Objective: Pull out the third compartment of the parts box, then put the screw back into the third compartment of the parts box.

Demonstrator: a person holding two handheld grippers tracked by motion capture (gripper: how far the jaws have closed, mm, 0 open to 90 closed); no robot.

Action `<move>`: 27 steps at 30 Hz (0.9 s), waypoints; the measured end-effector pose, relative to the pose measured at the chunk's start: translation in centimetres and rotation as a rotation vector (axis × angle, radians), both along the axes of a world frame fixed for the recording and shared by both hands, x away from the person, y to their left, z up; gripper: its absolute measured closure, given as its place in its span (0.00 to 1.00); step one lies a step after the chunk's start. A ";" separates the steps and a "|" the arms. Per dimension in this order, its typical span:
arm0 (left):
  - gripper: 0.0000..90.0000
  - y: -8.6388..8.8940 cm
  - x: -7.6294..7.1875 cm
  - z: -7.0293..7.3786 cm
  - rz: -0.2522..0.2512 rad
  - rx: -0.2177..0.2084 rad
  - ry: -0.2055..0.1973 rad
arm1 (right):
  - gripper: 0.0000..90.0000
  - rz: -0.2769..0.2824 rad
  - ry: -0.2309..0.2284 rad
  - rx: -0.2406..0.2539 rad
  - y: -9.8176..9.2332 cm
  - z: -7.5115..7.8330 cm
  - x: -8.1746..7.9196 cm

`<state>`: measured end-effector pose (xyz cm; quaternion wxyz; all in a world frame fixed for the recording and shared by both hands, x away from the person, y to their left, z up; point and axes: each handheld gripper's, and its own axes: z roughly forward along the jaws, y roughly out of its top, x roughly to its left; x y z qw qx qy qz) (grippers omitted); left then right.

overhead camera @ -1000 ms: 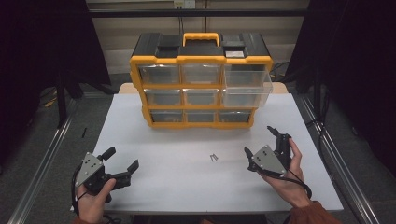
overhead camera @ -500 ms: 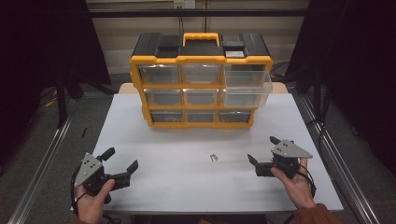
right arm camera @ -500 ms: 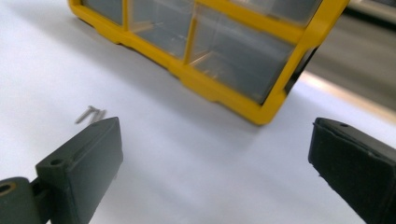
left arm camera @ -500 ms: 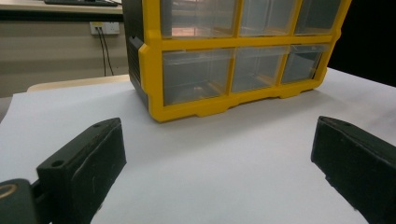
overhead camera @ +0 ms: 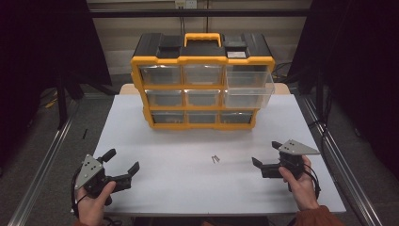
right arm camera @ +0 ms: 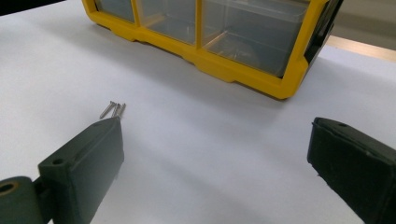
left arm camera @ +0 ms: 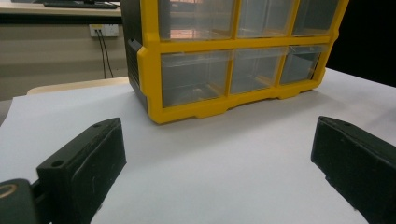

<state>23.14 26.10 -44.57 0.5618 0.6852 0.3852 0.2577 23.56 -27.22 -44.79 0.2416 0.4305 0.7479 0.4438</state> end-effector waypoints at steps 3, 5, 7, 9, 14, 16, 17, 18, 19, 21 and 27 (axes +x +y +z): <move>0.03 0.0 0.0 0.0 -0.002 0.005 0.000 | 0.03 0.004 0.008 -0.002 0.1 -0.1 0.1; 0.03 -0.1 0.1 -0.1 -0.002 0.000 0.006 | 0.03 0.012 0.014 -0.002 0.2 -0.1 0.2; 0.03 0.0 0.2 -0.1 -0.002 0.008 0.009 | 0.03 0.015 0.015 -0.006 0.2 -0.1 0.3; 0.03 0.0 0.2 -0.2 0.000 0.006 0.011 | 0.03 0.022 0.028 -0.006 0.4 -0.2 0.5; 0.03 0.0 0.2 -0.1 -0.002 0.010 0.013 | 0.03 0.035 0.039 -0.020 0.8 -0.2 0.8; 0.03 0.0 0.2 -0.1 -0.002 0.008 0.013 | 0.03 0.049 0.045 -0.029 1.1 -0.3 0.9; 0.03 0.0 0.2 -0.1 -0.003 0.012 0.014 | 0.03 0.053 0.051 -0.031 1.3 -0.3 0.9; 0.03 0.0 0.2 -0.1 -0.001 0.013 0.014 | 0.03 0.064 0.058 -0.040 1.5 -0.4 1.0; 0.03 0.0 0.2 -0.1 0.001 0.018 0.012 | 0.03 0.071 0.062 -0.044 1.6 -0.4 1.0; 0.03 -0.1 0.3 -0.1 0.000 0.007 0.013 | 0.03 0.086 0.067 -0.059 2.0 -0.6 1.2; 0.03 -0.2 0.3 -0.1 -0.004 0.010 0.014 | 0.03 0.114 0.086 -0.071 2.8 -0.6 1.9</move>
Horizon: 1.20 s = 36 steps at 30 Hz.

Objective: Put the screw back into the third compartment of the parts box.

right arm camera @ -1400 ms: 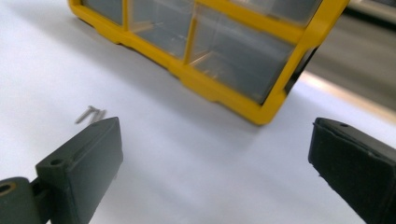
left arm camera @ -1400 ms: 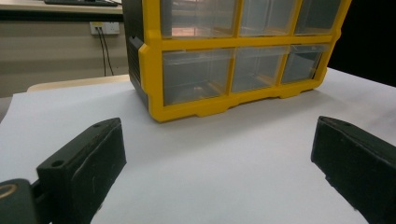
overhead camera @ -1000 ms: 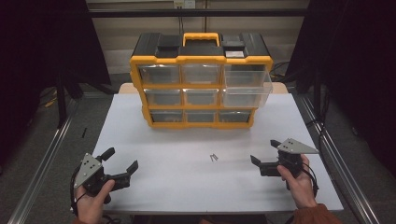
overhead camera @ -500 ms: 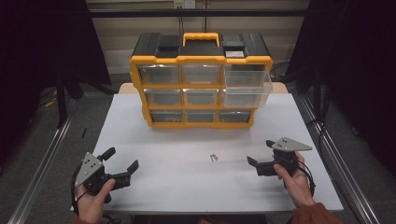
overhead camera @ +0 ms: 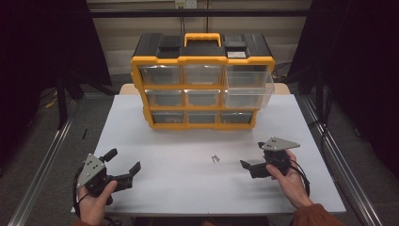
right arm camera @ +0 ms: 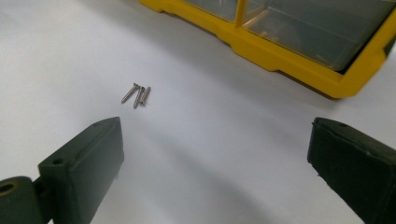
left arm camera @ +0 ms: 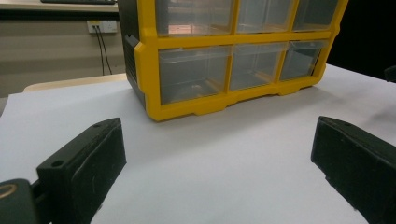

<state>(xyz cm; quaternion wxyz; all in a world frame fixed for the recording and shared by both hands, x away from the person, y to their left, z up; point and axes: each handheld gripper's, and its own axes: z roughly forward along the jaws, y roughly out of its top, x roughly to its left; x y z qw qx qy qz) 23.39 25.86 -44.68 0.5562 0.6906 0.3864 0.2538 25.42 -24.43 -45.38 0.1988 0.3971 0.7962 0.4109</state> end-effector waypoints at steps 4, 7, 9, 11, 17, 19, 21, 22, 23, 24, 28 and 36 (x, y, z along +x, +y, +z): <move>0.03 0.0 0.0 0.0 -0.002 0.000 -0.004 | 0.03 0.029 0.020 -0.015 0.9 -0.1 0.5; 0.03 0.1 0.0 0.0 -0.006 0.004 0.002 | 0.03 0.053 0.034 -0.023 1.7 0.0 0.9; 0.03 0.0 0.0 0.0 -0.004 0.001 -0.001 | 0.03 0.069 0.051 -0.026 2.3 0.1 1.4; 0.03 0.0 0.0 0.0 -0.003 0.001 -0.003 | 0.03 0.076 0.056 -0.041 2.7 0.1 1.7; 0.03 0.0 0.1 0.0 -0.006 0.000 0.006 | 0.03 0.119 0.117 -0.067 4.4 0.4 2.7; 0.03 0.0 0.0 0.0 -0.006 -0.001 0.000 | 0.03 0.141 0.141 -0.082 5.0 0.3 3.1; 0.03 0.0 0.0 0.0 -0.005 -0.001 -0.002 | 0.03 0.163 0.184 -0.094 5.6 0.1 3.4; 0.03 0.1 0.0 0.0 -0.010 0.001 0.002 | 0.03 0.163 0.195 -0.097 5.7 0.0 3.6; 0.03 0.1 0.1 -0.1 -0.010 0.006 0.003 | 0.04 0.171 0.219 -0.106 6.0 -0.2 3.8; 0.03 0.0 0.0 0.0 -0.012 0.002 0.004 | 0.04 0.176 0.235 -0.114 6.1 -0.3 4.0; 0.03 -0.1 0.0 0.0 -0.016 0.000 0.001 | 0.04 0.191 0.300 -0.150 6.4 -0.7 4.5; 0.03 -0.1 0.0 0.0 -0.014 0.004 0.002 | 0.05 0.223 0.390 -0.234 7.6 0.0 6.0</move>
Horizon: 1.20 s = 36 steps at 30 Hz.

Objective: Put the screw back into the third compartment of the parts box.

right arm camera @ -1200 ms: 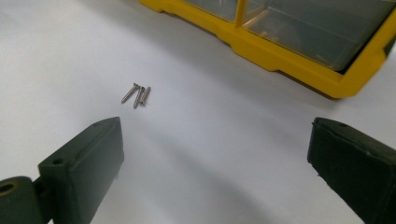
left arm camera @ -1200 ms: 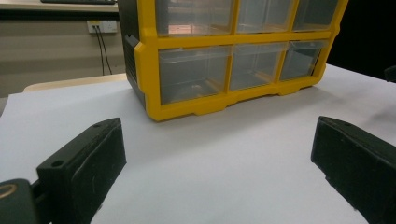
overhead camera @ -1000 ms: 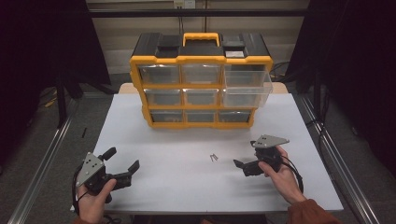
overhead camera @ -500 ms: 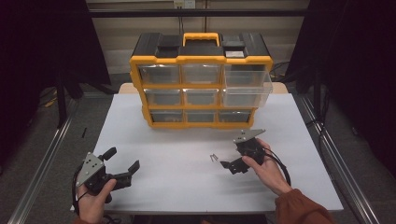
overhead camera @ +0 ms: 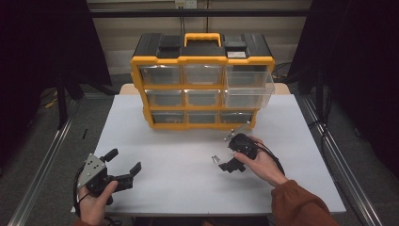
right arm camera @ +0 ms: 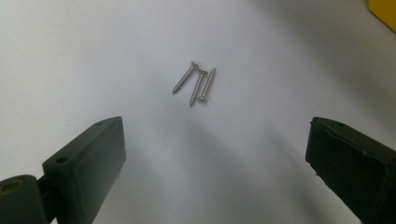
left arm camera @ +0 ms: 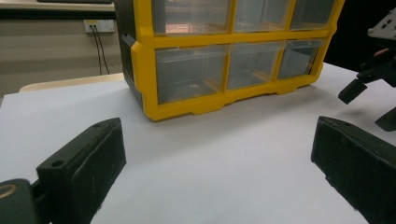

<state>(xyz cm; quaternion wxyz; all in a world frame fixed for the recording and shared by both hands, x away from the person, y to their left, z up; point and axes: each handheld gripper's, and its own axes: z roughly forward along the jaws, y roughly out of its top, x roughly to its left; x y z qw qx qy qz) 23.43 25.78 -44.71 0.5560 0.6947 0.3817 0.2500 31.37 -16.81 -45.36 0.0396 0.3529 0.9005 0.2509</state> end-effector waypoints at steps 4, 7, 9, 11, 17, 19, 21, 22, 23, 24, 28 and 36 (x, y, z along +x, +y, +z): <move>0.03 0.0 0.0 0.0 -0.002 0.000 -0.002 | 0.04 0.054 0.051 -0.044 1.2 0.5 0.9; 0.03 0.0 0.0 0.0 0.000 -0.009 -0.001 | 0.06 0.085 0.078 -0.097 2.2 0.9 1.6; 0.03 0.0 0.0 0.0 0.000 -0.007 0.001 | 0.04 0.095 0.101 -0.109 2.5 1.2 2.0; 0.03 0.0 0.0 0.0 -0.001 -0.007 0.001 | 0.04 0.093 0.118 -0.114 2.8 1.5 2.4; 0.03 0.0 0.0 0.0 -0.003 -0.007 0.001 | 0.08 0.122 0.185 -0.172 3.4 1.3 3.4; 0.03 0.0 0.0 0.0 -0.003 -0.007 0.000 | 0.12 0.132 0.204 -0.189 3.7 1.3 3.8; 0.03 0.1 0.0 0.0 -0.004 0.002 0.000 | 0.19 0.140 0.211 -0.192 3.9 1.4 4.1; 0.03 0.0 0.0 0.0 -0.004 -0.002 -0.002 | 0.22 0.145 0.215 -0.197 4.0 1.4 4.2; 0.03 0.0 0.0 0.0 -0.003 -0.007 0.000 | 0.25 0.162 0.219 -0.185 4.2 1.5 4.3; 0.03 0.0 0.0 0.0 -0.004 -0.007 0.001 | 0.26 0.165 0.212 -0.191 4.3 1.5 4.4; 0.03 0.0 0.0 0.0 -0.003 -0.003 -0.002 | 0.35 0.162 0.220 -0.197 4.8 1.8 4.9; 0.03 0.0 0.0 0.0 -0.004 -0.007 0.000 | 0.55 0.171 0.268 -0.206 5.0 1.5 5.8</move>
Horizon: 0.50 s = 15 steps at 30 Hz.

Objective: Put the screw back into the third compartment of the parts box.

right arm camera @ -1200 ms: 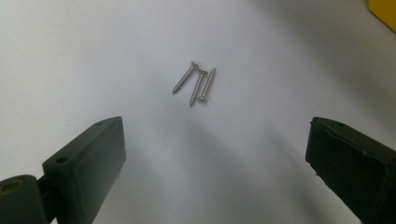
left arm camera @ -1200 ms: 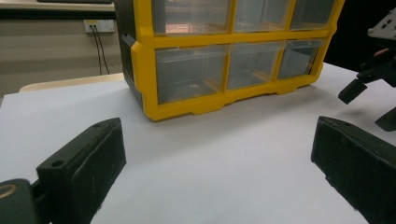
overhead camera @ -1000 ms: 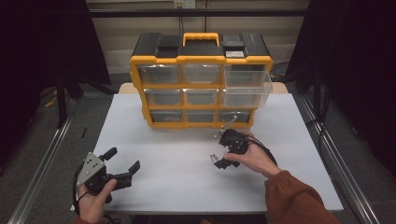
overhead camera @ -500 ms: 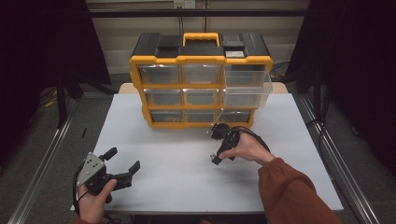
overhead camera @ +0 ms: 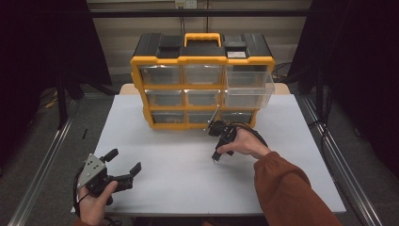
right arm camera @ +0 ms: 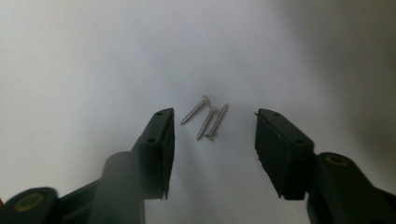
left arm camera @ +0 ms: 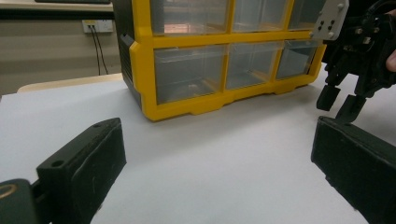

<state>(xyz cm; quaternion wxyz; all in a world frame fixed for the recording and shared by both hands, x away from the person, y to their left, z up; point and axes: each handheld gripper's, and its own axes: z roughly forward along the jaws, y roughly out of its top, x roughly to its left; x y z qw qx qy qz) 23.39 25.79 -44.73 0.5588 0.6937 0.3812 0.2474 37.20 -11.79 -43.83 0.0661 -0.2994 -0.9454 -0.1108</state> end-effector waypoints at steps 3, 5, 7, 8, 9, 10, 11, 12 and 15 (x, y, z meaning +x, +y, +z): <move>0.03 0.0 0.0 0.0 -0.001 0.004 -0.003 | 0.65 0.003 0.019 -0.008 0.0 -0.3 0.0; 0.03 0.0 0.0 0.0 0.000 0.005 -0.002 | 0.70 0.011 0.009 -0.022 0.1 -0.3 0.1; 0.03 0.0 0.0 0.0 0.003 0.001 0.000 | 0.74 0.002 0.026 -0.022 0.3 -0.4 0.1; 0.03 0.0 0.0 0.0 0.004 0.000 0.000 | 0.76 0.004 0.027 -0.026 0.3 -0.5 0.1; 0.03 0.1 0.0 0.0 0.005 0.005 -0.001 | 0.78 0.008 0.034 -0.032 0.4 -0.7 0.1; 0.03 0.1 0.0 0.0 0.005 0.003 0.002 | 0.79 0.013 0.039 -0.039 0.5 -0.9 0.1; 0.03 0.1 0.0 0.0 0.004 0.003 0.002 | 0.80 0.014 0.037 -0.051 0.6 -1.0 0.1; 0.03 0.1 0.0 0.0 0.003 0.002 0.001 | 0.81 0.021 0.033 -0.056 0.6 -1.0 0.2; 0.03 0.1 0.0 0.0 0.003 0.006 -0.001 | 0.85 0.015 0.032 -0.055 0.7 -1.1 0.2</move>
